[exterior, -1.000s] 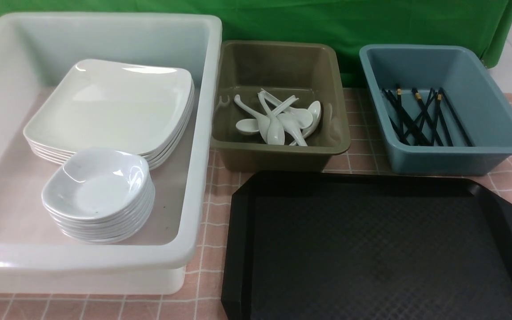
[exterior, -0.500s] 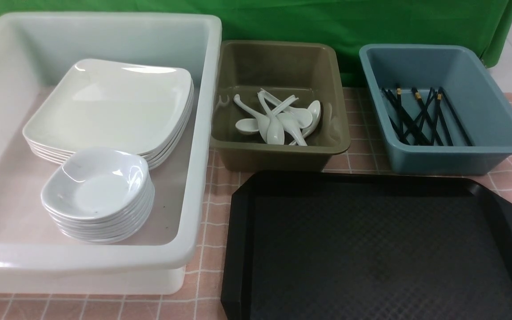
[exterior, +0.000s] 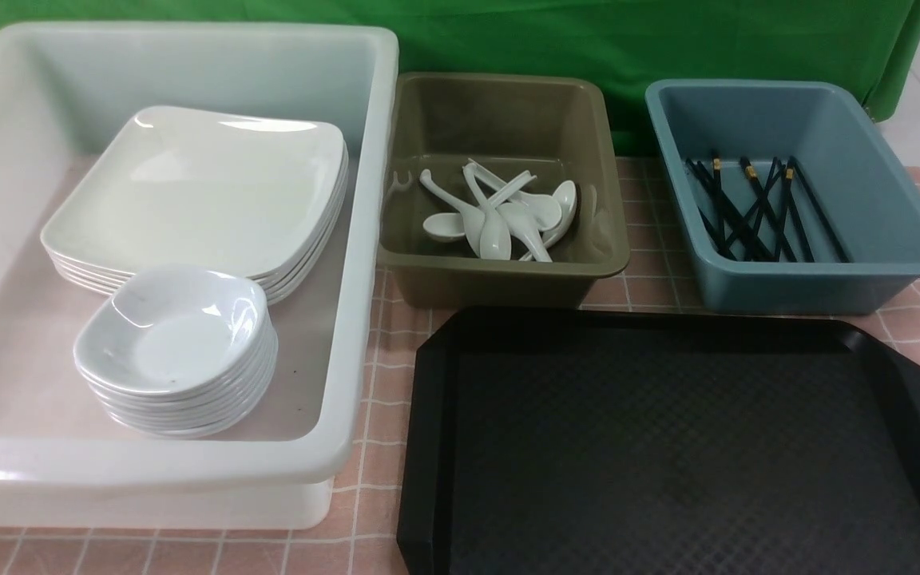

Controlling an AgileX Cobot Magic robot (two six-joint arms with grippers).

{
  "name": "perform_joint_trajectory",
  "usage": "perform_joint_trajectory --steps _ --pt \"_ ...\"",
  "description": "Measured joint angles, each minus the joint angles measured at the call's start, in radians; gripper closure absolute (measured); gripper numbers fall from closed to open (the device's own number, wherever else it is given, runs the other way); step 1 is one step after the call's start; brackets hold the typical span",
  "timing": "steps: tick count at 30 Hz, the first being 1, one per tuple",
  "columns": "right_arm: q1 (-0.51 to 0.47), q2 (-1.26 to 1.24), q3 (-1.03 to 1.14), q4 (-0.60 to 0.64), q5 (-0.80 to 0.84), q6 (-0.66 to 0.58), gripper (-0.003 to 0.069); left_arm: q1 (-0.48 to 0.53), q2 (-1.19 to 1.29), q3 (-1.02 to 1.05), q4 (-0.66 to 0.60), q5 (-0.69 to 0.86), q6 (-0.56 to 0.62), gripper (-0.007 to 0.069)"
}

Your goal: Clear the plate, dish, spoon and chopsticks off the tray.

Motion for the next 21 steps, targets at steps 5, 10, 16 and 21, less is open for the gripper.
perform_joint_trajectory --steps 5,10,16,21 --pt "0.000 0.000 0.000 0.007 -0.002 -0.008 0.0455 0.000 0.000 0.000 0.000 0.000 0.000 0.0620" --pt "0.000 0.000 0.000 0.358 -0.082 -0.344 0.0447 0.000 0.000 0.000 0.000 0.000 0.000 0.0620" --pt "0.000 0.034 0.000 0.923 -0.213 -0.835 0.0435 0.000 0.000 0.000 0.000 0.000 0.000 0.0620" --pt "0.000 0.071 0.001 0.969 -0.220 -0.880 0.0424 0.000 0.000 0.001 0.000 -0.001 0.000 0.0620"
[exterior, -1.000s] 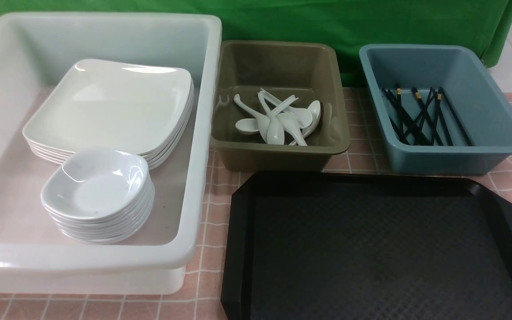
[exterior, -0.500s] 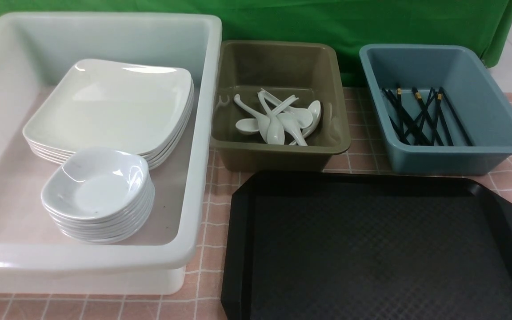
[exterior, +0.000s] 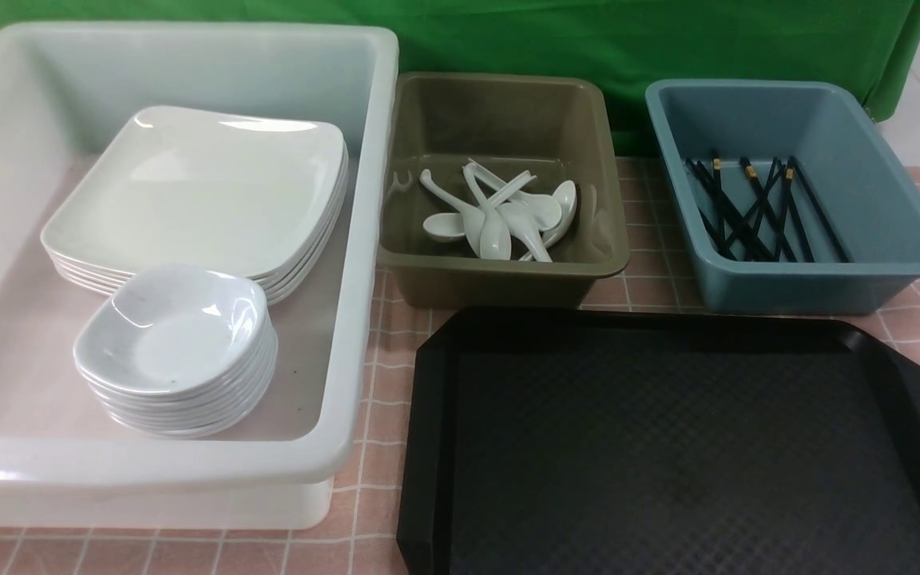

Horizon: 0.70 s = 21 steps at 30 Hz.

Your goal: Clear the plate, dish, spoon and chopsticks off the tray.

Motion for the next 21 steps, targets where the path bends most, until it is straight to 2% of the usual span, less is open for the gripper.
perform_joint_trajectory --steps 3,4,5,6,7,9,10,12,15,17,19,21 --pt "-0.011 0.004 0.013 0.005 -0.003 -0.019 0.0421 0.000 0.000 0.000 0.000 -0.001 0.000 0.0620" --pt "-0.060 0.004 0.031 0.006 -0.005 -0.036 0.0421 0.000 0.000 0.000 0.000 -0.001 0.000 0.0620" --pt "-0.069 0.004 0.037 0.006 -0.005 -0.041 0.0421 0.000 0.000 0.000 0.000 -0.001 0.000 0.0620" --pt "-0.119 0.004 0.051 0.006 -0.006 -0.047 0.0420 0.000 0.000 0.000 0.000 -0.001 0.000 0.0620" --pt "-0.215 0.004 0.097 0.007 -0.012 -0.061 0.0420 0.000 0.000 0.000 0.000 0.000 0.000 0.0620" --pt "-0.347 0.000 0.169 0.007 -0.016 -0.080 0.0419 0.000 0.000 0.000 0.000 0.000 0.000 0.0620" --pt "-0.361 -0.002 0.169 0.007 -0.016 -0.080 0.0419 0.000 0.000 0.000 0.000 0.000 0.000 0.0620" --pt "-0.520 -0.028 0.290 0.007 -0.019 -0.106 0.0419 0.000 0.000 0.000 0.000 0.000 0.004 0.0620" --pt "-0.637 -0.079 0.432 0.007 -0.017 -0.125 0.0419 0.000 0.000 0.000 0.000 0.000 0.007 0.0620" --pt "-0.679 -0.127 0.505 0.007 -0.009 -0.128 0.0419 0.000 0.000 0.000 0.000 0.000 0.008 0.0620" --pt "-0.718 -0.217 0.551 0.005 0.071 -0.130 0.0419 0.000 0.000 0.000 0.000 0.000 0.008 0.0620" --pt "-0.723 -0.242 0.550 0.007 0.076 -0.137 0.0419 0.000 0.000 0.000 0.000 0.000 0.010 0.0620"
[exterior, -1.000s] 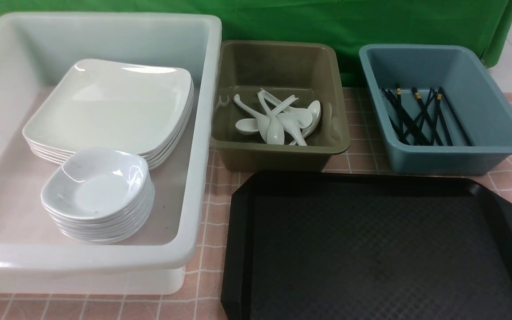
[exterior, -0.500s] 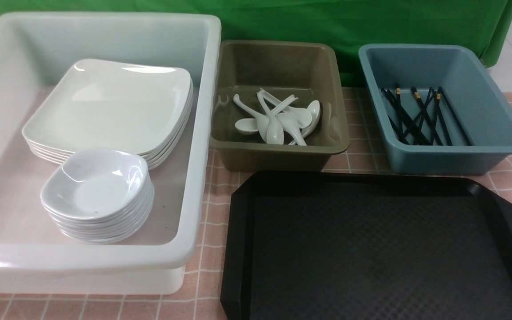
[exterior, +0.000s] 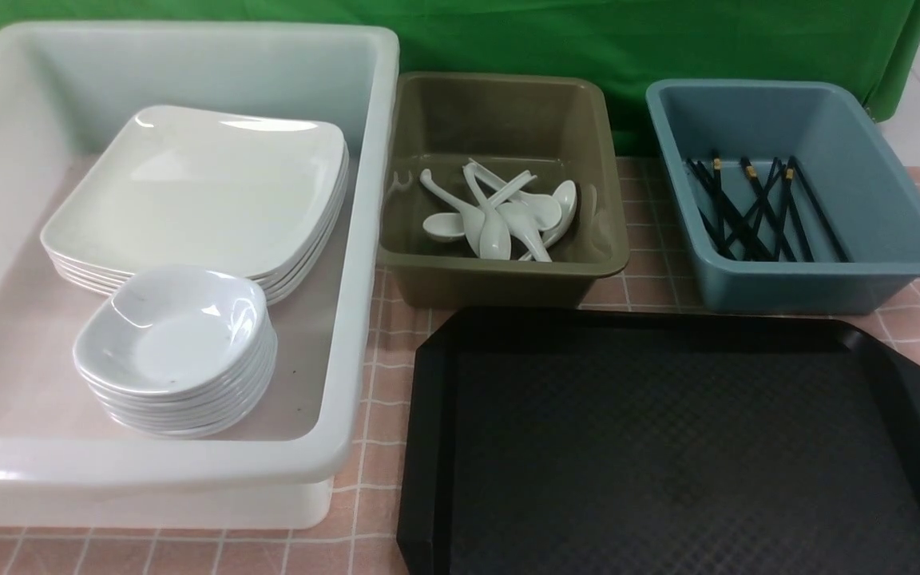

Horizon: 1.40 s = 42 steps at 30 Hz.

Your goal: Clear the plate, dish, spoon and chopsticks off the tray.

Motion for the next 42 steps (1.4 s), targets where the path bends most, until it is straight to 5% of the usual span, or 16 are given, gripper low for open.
perform_joint_trajectory --steps 42 --pt "-0.018 -0.003 -0.002 -0.002 0.011 -0.013 0.0419 0.000 -0.001 0.000 0.004 -0.002 0.019 0.0606"
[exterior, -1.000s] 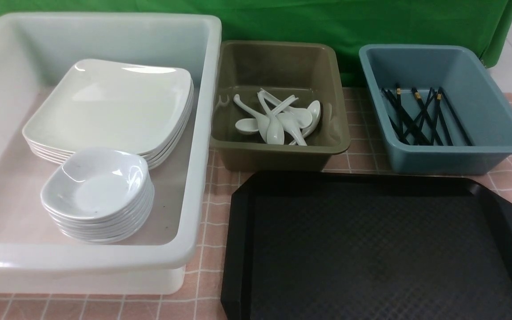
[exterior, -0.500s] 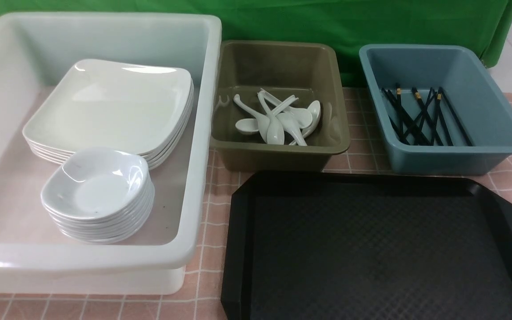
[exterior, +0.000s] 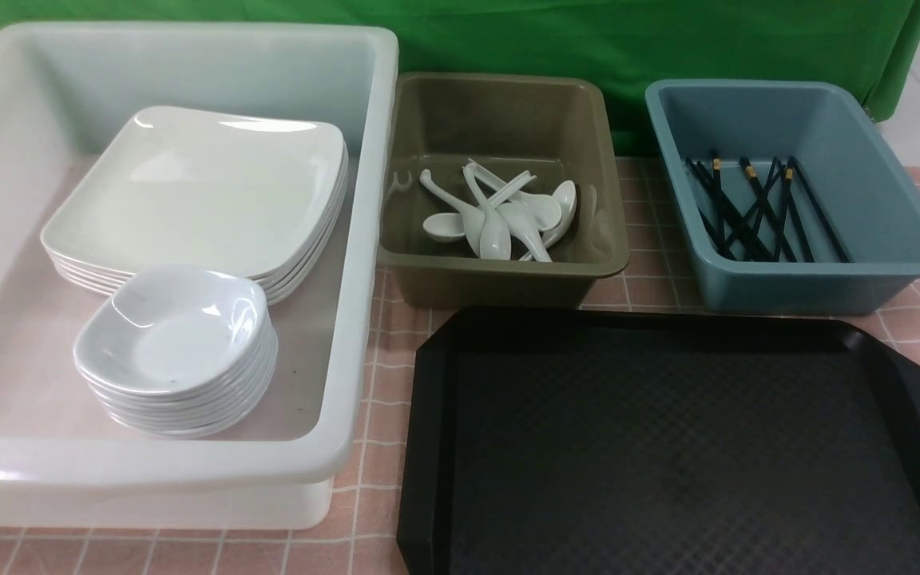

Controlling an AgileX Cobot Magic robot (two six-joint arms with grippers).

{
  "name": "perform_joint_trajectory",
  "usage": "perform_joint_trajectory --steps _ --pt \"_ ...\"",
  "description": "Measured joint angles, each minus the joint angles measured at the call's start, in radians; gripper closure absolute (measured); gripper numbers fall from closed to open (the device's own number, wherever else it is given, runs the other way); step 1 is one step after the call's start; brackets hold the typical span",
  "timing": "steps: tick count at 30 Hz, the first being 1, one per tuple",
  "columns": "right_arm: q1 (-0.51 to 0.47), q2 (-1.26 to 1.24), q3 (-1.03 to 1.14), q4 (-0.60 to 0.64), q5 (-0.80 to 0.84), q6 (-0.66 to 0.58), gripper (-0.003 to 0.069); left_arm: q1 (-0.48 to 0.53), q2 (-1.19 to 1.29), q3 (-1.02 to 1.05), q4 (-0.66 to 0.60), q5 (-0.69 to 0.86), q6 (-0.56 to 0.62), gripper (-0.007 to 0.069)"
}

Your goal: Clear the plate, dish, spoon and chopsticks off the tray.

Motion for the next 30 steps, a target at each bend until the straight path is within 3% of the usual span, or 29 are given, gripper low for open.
perform_joint_trajectory --steps 30 --pt "0.000 0.000 0.000 0.000 0.000 0.000 0.0417 0.000 0.000 0.000 0.010 0.000 0.005 0.0604"
